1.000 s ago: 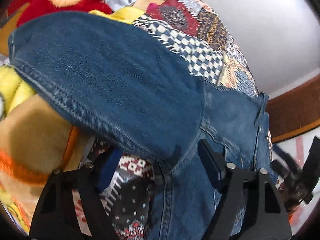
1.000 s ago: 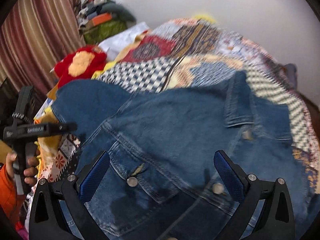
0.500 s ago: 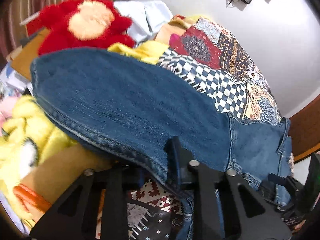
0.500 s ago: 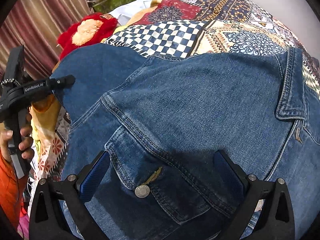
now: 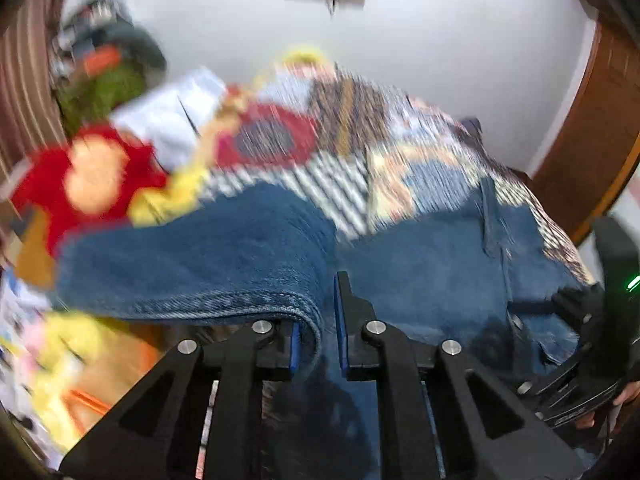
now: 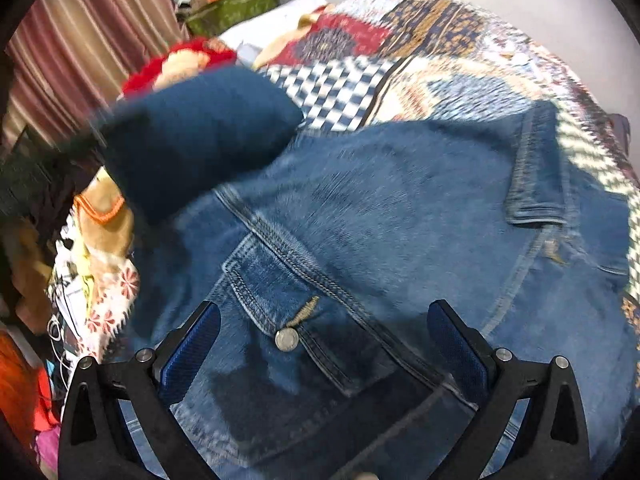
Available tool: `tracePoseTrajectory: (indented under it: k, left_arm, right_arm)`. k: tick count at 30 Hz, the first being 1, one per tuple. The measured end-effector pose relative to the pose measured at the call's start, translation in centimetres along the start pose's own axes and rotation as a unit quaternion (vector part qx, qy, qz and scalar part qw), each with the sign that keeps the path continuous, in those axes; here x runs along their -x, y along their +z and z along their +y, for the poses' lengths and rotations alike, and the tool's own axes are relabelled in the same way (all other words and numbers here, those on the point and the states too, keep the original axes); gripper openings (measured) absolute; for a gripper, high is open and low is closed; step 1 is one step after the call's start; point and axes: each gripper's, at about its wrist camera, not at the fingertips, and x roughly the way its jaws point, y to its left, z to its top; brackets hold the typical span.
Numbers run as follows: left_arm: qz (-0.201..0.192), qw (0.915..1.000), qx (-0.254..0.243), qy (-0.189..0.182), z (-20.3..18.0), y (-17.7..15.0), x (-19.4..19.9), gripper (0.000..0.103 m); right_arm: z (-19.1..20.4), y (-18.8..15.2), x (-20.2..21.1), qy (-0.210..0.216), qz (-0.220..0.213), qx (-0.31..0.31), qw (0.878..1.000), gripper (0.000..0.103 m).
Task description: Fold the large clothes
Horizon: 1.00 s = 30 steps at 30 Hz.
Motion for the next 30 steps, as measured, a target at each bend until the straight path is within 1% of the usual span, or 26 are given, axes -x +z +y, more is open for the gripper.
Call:
tracePoseTrajectory:
  k: [3, 6, 7, 9, 10, 11, 13, 14, 15, 16, 17, 19, 21, 23, 24, 26, 28, 29, 30]
  left_arm:
    - [0.064, 0.9976, 0.024, -0.012, -0.1, -2.0, -3.4, 0.013]
    - [0.121, 0.9905, 0.041, -0.049, -0.4, -4.1, -6.0, 0.013]
    - [0.130, 0.9892, 0.042, -0.053, -0.5, -4.6, -6.6, 0.013]
    - [0.137, 0.9890, 0.034, -0.043, -0.6, -5.3, -7.1, 0.013]
    - [0.136, 0.9889, 0.038, -0.045, -0.4, -5.4, -6.9, 0.013]
    - [0.133, 0.9885, 0.048, -0.054, 0.0, -5.1, -6.3, 0.016]
    - [0.127, 0.9871, 0.065, -0.072, 1.0, -4.4, -5.3, 0.032]
    - [0.121, 0.9872, 0.074, -0.074, 1.5, -4.0, -4.6, 0.053]
    - [0.111, 0.9881, 0.082, -0.068, 2.1, -3.6, -3.8, 0.075]
    - [0.096, 0.9891, 0.089, -0.067, 2.6, -4.1, -3.2, 0.082]
    - [0.083, 0.9898, 0.093, -0.069, 3.2, -3.9, -2.7, 0.086]
    - [0.075, 0.9886, 0.110, -0.071, 5.1, -3.3, -2.4, 0.086]
    - [0.074, 0.9830, 0.151, -0.075, 7.6, -3.0, -2.9, 0.086]
    - [0.073, 0.9714, 0.205, -0.095, 10.4, -3.1, -3.3, 0.086]
    - [0.071, 0.9638, 0.236, -0.102, 11.9, -3.0, -3.8, 0.086]
    - [0.065, 0.9554, 0.271, -0.098, 13.8, -3.1, -4.5, 0.086]
    - [0.059, 0.9499, 0.295, -0.086, 15.2, -3.1, -5.0, 0.077]
    - [0.058, 0.9474, 0.303, -0.084, 15.5, -3.0, -5.0, 0.069]
    - [0.055, 0.9470, 0.306, -0.081, 15.8, -2.8, -5.0, 0.060]
  right_arm:
    - [-1.0, -0.4, 2.5, -0.010, -0.021, -0.009, 1.000, 0.103]
    - [-2.0, -0.8, 4.3, -0.020, -0.033, -0.017, 0.999, 0.103]
    - [-2.3, -1.0, 4.7, -0.025, -0.035, -0.019, 0.999, 0.103]
    - [-2.5, -1.4, 5.1, -0.031, -0.036, -0.021, 0.999, 0.103]
    - [-2.7, -1.5, 5.2, -0.032, -0.035, -0.023, 0.999, 0.103]
    - [-2.9, -1.6, 5.2, -0.033, -0.033, -0.025, 0.999, 0.103]
    - [-3.1, -1.6, 5.5, -0.030, -0.034, -0.029, 0.999, 0.103]
    - [-3.3, -1.8, 5.5, -0.029, -0.036, -0.029, 0.999, 0.103]
    - [-3.3, -1.7, 5.5, -0.028, -0.037, -0.030, 0.998, 0.103]
    - [-3.4, -1.5, 5.4, -0.026, -0.039, -0.031, 0.998, 0.103]
    - [-3.4, -1.5, 5.3, -0.024, -0.042, -0.033, 0.998, 0.103]
    - [-3.3, -1.3, 5.0, -0.018, -0.042, -0.038, 0.998, 0.103]
    - [-3.2, -1.2, 4.6, -0.010, -0.040, -0.044, 0.998, 0.103]
    - [-3.0, -1.1, 4.2, -0.003, -0.037, -0.048, 0.998, 0.103]
    - [-2.9, -1.0, 4.0, -0.001, -0.036, -0.047, 0.998, 0.103]
    - [-2.7, -1.0, 3.8, -0.003, -0.036, -0.043, 0.998, 0.103]
    - [-2.6, -1.0, 3.7, -0.008, -0.036, -0.037, 0.999, 0.103]
    - [-2.7, -1.1, 3.6, -0.011, -0.037, -0.035, 0.999, 0.103]
    - [-2.8, -1.3, 3.6, -0.014, -0.037, -0.033, 0.999, 0.103]
